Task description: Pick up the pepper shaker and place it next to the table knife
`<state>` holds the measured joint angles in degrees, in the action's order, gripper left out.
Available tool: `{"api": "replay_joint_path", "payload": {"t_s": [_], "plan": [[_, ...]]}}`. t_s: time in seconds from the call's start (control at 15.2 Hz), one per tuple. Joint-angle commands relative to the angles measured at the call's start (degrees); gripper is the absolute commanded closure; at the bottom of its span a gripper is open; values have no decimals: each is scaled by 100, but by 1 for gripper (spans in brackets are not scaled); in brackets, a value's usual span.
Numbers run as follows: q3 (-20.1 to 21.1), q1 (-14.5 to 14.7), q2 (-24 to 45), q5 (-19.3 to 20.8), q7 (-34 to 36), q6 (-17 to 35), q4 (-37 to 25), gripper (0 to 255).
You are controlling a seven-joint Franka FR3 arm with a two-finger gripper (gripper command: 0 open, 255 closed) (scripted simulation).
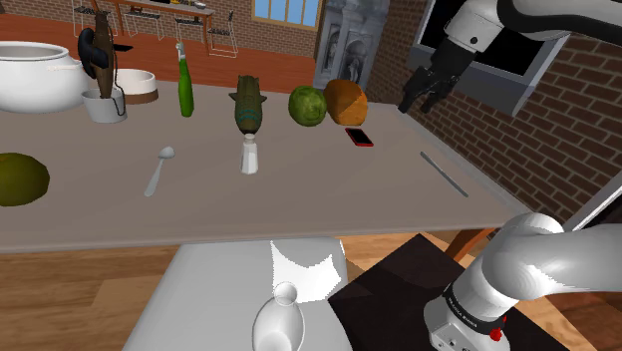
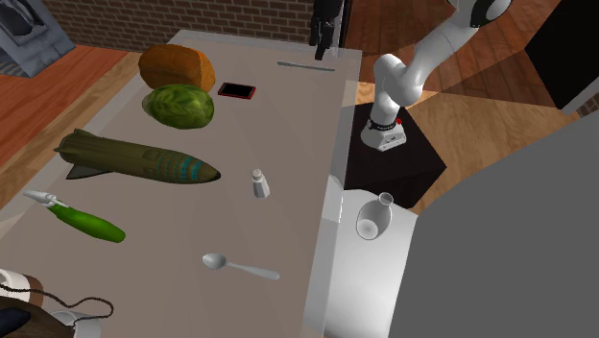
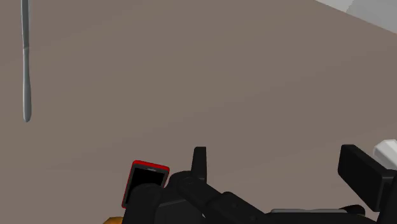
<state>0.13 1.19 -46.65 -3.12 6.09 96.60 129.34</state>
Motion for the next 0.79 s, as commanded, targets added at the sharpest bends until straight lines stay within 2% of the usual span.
{"api": "replay_joint_path", "payload": {"t_s": [0.0, 0.73], "plan": [[0, 0, 0, 0, 0, 0, 0, 0], [729, 341, 2163, -289, 452, 569, -1130, 0]]}}
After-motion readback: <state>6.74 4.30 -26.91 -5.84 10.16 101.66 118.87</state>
